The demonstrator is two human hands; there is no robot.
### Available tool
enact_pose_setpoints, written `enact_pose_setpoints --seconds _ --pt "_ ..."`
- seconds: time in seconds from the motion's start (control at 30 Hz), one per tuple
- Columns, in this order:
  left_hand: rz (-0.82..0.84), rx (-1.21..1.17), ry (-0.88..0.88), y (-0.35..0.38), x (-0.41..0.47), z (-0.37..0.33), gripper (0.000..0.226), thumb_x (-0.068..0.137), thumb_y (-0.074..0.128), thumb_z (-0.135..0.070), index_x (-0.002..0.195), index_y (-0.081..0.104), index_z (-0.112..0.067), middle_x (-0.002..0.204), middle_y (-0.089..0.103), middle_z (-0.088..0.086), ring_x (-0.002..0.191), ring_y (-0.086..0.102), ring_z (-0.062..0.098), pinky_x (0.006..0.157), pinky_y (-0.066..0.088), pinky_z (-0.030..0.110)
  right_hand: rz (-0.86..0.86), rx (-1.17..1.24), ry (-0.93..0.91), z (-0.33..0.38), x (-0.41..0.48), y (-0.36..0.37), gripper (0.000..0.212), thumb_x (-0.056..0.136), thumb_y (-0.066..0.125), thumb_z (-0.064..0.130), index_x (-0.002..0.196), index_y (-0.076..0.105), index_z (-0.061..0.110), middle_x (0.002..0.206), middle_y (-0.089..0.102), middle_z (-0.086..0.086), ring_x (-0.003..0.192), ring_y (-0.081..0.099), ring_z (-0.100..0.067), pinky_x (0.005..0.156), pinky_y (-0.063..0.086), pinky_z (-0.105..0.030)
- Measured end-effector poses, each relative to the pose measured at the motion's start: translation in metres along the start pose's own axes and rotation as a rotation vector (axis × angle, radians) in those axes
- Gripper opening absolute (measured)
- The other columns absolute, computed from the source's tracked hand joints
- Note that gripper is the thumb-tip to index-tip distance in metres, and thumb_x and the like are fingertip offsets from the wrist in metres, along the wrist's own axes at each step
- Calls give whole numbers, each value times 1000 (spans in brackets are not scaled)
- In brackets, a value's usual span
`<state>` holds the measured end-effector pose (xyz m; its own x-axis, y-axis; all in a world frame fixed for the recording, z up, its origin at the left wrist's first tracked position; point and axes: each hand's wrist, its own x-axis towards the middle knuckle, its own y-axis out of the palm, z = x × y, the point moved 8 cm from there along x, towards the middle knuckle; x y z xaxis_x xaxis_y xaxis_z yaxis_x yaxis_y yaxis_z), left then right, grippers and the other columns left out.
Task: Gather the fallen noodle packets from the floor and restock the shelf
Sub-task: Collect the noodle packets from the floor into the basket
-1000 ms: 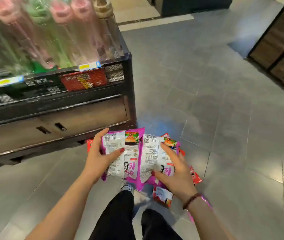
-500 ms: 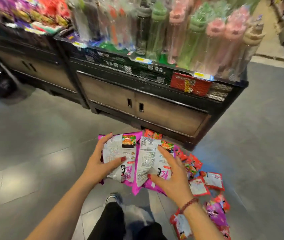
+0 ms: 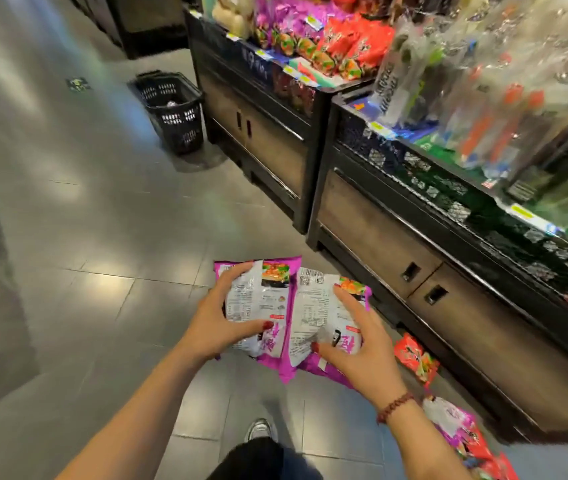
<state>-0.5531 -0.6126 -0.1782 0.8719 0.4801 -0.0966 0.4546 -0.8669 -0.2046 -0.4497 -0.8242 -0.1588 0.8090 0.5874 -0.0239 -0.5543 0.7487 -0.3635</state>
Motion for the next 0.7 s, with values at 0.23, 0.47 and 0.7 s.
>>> enact_pose_setpoints --seconds 0.23,0.47,0.7 --pt "-162 11 -3 -94 60 14 83 64 90 -10 127 49 -46 129 56 -8 117 58 9 89 56 29 155 -23 -25 34 102 76 74 73 81 8 124 44 46 127 46 6 109 54 4 81 47 -6" --pt "-349 -23 -107 -157 126 38 76 68 87 -7 126 49 -38 120 57 -18 106 58 -9 73 53 12 347 -96 -38 46 216 138 74 74 81 19 131 40 43 127 42 15 112 49 3 82 43 0" --pt "-518 -16 -144 -229 238 30 75 68 85 -2 120 49 -42 116 58 -18 97 61 -11 70 51 8 458 -11 -107 71 373 199 73 74 81 12 127 42 45 122 41 19 108 50 10 79 46 -3"
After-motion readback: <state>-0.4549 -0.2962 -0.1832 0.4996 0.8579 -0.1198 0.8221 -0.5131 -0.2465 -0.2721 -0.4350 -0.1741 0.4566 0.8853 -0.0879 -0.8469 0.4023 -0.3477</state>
